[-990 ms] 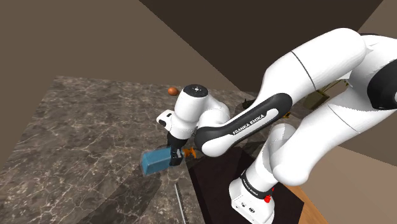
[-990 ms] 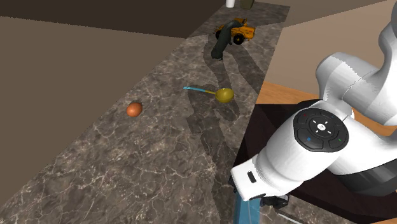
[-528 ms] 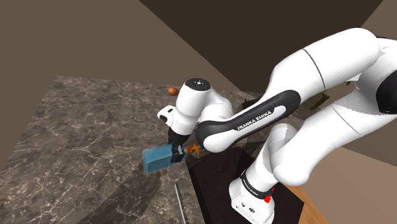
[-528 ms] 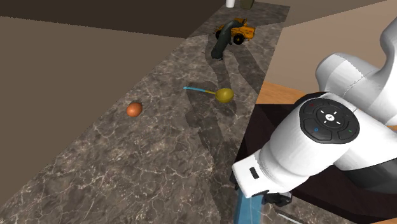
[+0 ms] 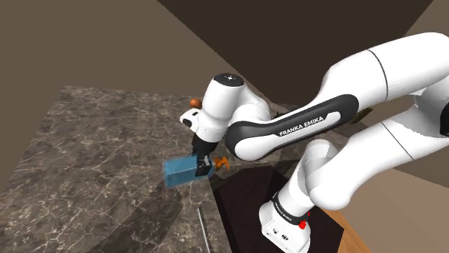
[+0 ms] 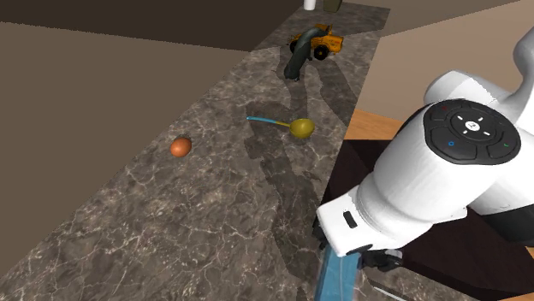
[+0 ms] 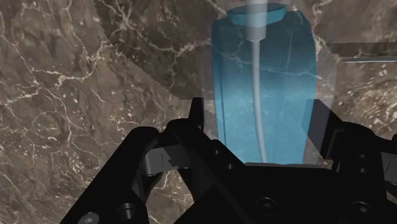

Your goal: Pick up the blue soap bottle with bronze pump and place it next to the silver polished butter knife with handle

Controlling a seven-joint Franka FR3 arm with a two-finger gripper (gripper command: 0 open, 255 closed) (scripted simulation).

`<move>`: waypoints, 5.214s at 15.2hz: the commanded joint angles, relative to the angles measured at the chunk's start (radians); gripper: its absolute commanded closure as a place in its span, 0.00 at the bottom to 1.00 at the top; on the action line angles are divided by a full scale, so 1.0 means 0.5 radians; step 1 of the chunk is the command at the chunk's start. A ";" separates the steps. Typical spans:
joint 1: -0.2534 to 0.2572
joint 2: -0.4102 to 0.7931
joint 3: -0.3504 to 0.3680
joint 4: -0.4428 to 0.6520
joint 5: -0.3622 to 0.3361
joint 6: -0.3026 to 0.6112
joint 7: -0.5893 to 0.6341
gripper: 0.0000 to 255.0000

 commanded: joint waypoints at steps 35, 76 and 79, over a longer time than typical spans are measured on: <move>0.249 0.178 0.655 0.846 0.105 -0.654 0.877 1.00; 0.432 1.319 0.914 1.093 -0.818 -0.067 1.947 1.00; 0.432 1.320 0.915 1.093 -0.818 -0.067 1.947 1.00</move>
